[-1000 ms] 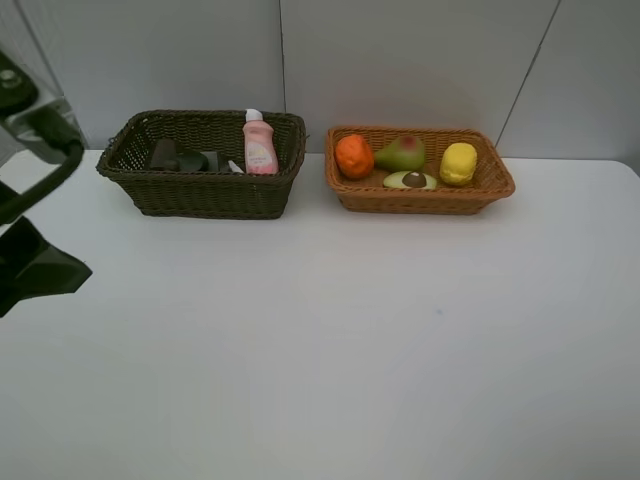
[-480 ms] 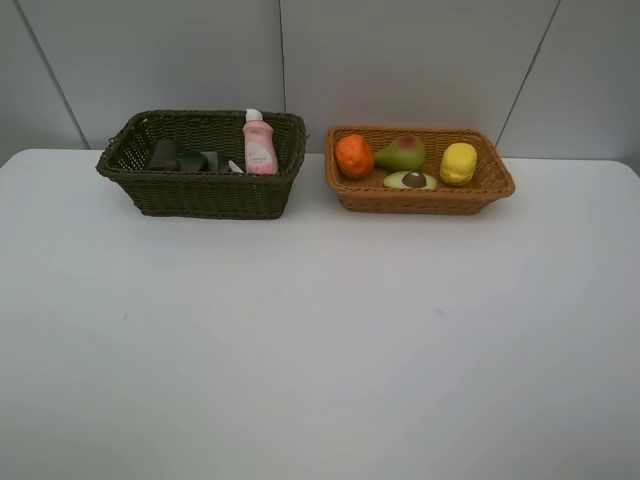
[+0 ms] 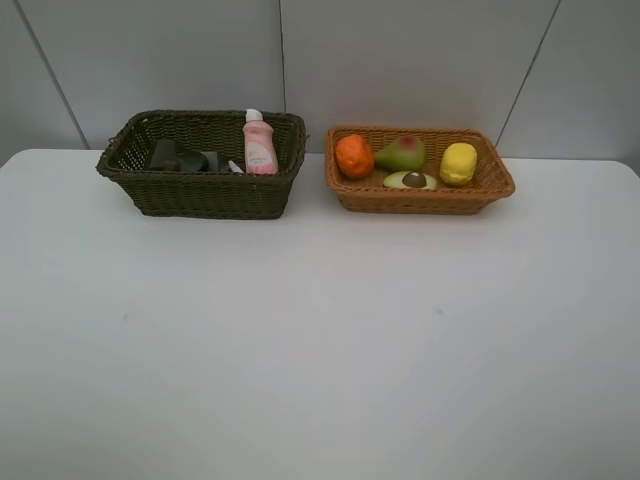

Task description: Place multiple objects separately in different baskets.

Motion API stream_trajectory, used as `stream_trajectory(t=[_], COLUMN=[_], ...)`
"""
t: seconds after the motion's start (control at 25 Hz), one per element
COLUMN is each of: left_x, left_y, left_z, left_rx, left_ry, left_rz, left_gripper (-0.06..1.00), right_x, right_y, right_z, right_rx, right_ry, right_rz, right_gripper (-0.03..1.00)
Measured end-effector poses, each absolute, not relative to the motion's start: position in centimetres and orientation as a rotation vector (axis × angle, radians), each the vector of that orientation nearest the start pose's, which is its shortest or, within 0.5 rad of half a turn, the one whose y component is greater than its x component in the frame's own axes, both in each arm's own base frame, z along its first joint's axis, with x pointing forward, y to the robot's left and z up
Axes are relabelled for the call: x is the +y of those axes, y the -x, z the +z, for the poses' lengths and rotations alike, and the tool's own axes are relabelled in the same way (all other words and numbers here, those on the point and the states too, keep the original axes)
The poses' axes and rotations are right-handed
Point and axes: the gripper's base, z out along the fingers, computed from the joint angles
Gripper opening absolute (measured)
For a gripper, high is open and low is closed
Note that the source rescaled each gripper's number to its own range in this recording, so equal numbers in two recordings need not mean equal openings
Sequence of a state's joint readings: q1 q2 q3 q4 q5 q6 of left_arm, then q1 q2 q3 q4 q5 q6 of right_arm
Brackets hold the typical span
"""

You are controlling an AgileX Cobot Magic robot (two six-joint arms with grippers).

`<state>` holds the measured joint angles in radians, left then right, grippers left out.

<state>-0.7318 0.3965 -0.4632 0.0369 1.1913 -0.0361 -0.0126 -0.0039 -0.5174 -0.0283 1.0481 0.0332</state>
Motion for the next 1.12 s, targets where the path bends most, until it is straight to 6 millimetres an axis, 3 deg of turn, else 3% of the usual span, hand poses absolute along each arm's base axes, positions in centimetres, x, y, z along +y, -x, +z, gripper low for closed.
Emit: stream_trajectory(t=[0.4, 0.84, 1.12], left_x=[-1.8, -0.2, 0.3], left_y=[-2.7, -1.8, -0.3], left_z=[25.2, 25.5, 25.5], left_rx=[2.388, 2.365, 2.268], left_ry=[-0.824, -0.363, -0.169], left_rz=[-0.242, -0.116, -0.056], left_gripper=[1.0, 1.0, 1.0], right_x=[-0.2, -0.2, -0.2], right_y=[0.7, 0.7, 0.7], right_z=[28.3, 28.3, 28.3], right_rx=[2.01, 2.01, 2.01], right_ry=[-0.048, -0.048, -0.048], right_rz=[-0.021, -0.021, -0.021], right_gripper=[1.0, 1.0, 1.0])
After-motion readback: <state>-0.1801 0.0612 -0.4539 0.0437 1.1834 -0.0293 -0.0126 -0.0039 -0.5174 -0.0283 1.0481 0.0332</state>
